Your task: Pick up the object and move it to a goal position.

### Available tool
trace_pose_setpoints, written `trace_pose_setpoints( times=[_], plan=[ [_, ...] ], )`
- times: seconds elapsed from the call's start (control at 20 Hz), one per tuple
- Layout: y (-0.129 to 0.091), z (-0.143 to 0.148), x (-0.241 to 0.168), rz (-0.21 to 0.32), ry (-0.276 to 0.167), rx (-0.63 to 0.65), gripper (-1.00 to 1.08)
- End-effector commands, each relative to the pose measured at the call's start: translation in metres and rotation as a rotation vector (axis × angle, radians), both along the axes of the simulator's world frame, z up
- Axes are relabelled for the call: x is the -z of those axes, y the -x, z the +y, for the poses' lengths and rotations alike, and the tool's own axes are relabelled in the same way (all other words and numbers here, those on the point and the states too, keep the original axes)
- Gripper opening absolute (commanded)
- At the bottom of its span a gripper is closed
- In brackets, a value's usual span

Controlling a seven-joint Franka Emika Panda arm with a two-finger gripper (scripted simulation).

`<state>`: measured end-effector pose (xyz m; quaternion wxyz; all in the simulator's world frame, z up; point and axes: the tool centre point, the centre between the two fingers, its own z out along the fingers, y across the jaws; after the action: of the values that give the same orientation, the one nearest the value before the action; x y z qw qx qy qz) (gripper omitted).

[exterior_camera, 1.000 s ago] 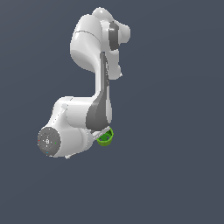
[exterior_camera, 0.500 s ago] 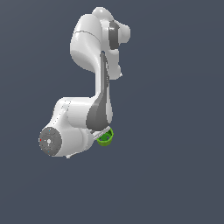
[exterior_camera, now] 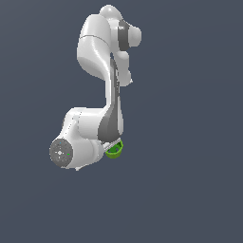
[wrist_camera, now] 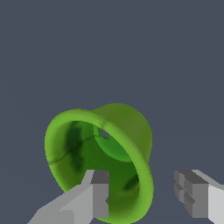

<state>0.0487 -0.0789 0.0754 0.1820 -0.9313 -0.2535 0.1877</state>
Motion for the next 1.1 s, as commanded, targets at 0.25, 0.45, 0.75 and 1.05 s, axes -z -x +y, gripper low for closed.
trace_pose_setpoints(
  times=[0.25, 0.45, 0.75, 1.05],
  plan=[
    [0.0017, 0.0009, 0.0034, 0.000, 0.000, 0.000, -1.00],
    [0.0017, 0.0009, 0.0034, 0.000, 0.000, 0.000, -1.00],
    [0.0010, 0.0012, 0.0011, -0.004, 0.000, 0.000, -1.00],
    [0.0041, 0.0055, -0.0038, -0.004, 0.000, 0.000, -1.00]
  ],
)
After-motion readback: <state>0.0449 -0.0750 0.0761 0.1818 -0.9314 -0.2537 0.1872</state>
